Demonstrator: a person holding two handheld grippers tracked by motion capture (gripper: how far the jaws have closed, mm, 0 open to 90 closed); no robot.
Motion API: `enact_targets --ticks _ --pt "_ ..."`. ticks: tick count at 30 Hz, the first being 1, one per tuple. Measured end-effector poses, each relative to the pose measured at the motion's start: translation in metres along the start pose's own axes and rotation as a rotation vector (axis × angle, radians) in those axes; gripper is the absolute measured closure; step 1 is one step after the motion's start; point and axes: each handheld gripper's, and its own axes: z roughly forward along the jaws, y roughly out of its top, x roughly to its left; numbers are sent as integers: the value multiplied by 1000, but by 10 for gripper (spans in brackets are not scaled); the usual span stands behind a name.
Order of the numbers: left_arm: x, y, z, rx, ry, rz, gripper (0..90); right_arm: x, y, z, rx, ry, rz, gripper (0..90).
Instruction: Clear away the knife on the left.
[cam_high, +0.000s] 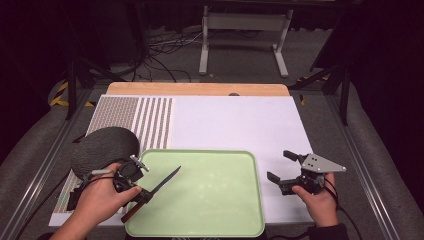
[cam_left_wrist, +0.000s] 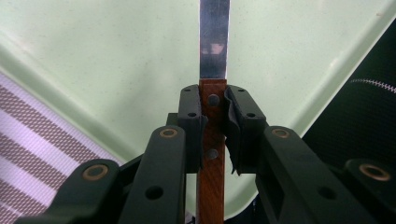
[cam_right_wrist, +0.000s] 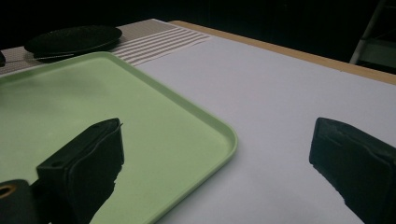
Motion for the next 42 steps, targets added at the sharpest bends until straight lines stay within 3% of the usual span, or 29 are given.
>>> enact_targets --ticks 19,32,42 --pt "1 4 28 36 -24 -29 778 0 0 0 -4 5 -2 37" --pt "7 6 36 38 -12 -59 777 0 0 1 -1 7 1 37" --pt "8 7 39 52 -7 -59 777 0 -1 1 -1 10 3 37"
